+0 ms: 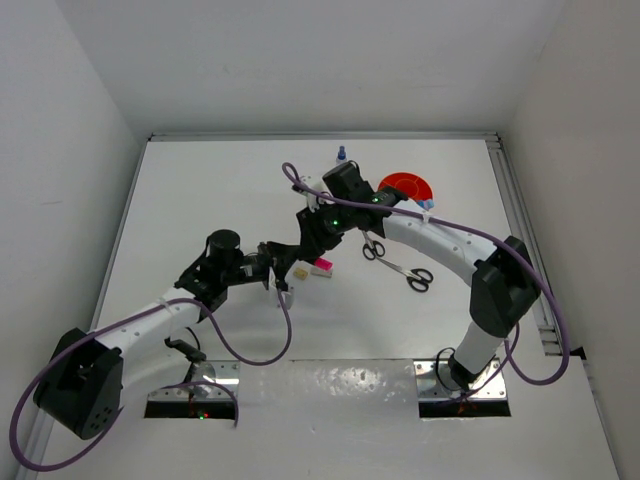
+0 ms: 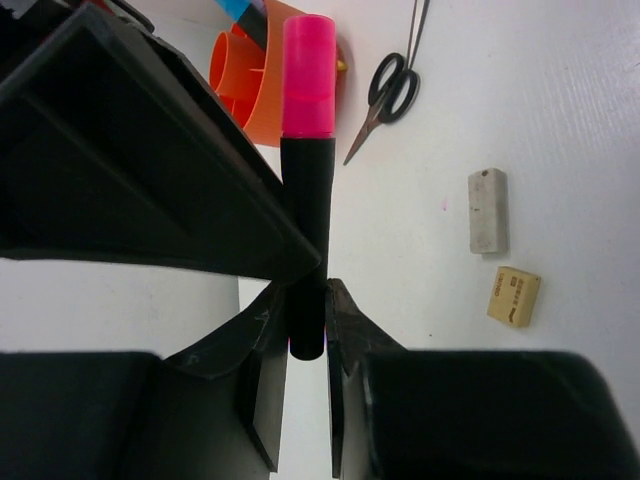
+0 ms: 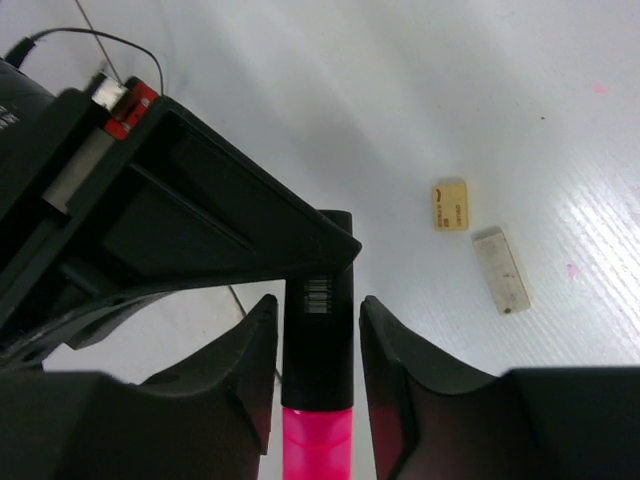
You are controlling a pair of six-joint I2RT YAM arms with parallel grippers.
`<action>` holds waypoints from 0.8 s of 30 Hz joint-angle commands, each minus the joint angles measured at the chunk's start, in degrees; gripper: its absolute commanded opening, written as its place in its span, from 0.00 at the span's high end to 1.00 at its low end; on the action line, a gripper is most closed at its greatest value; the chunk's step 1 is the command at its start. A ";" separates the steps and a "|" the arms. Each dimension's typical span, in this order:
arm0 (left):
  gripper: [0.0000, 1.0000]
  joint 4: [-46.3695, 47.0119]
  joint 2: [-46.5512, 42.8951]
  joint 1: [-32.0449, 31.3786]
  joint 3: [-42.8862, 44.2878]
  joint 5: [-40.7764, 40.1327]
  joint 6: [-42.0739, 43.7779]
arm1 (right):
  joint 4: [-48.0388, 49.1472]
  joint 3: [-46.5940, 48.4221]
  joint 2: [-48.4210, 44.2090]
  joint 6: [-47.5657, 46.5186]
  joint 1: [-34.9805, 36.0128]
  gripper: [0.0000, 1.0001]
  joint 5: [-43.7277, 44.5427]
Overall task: Sort the stationery into containers
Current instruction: Place the pen in the storage box.
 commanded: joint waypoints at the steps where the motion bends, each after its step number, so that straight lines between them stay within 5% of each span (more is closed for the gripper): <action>1: 1.00 0.39 -1.23 -0.77 0.34 1.23 -3.52 | 3.57 1.59 -0.94 0.75 -0.07 0.61 -2.42; 3: 1.00 -1.10 -1.58 -0.69 -0.27 1.94 -5.62 | 3.75 1.42 -1.99 0.93 -0.95 0.44 -1.98; 9: 1.00 -2.16 -2.29 -0.69 -1.07 2.99 -12.13 | 3.75 0.36 -5.86 0.93 -3.50 0.24 0.21; 24: 1.00 -2.25 -2.64 -0.77 -1.51 4.40 -17.33 | 2.95 -1.57 -14.12 -1.00 -7.72 0.17 4.17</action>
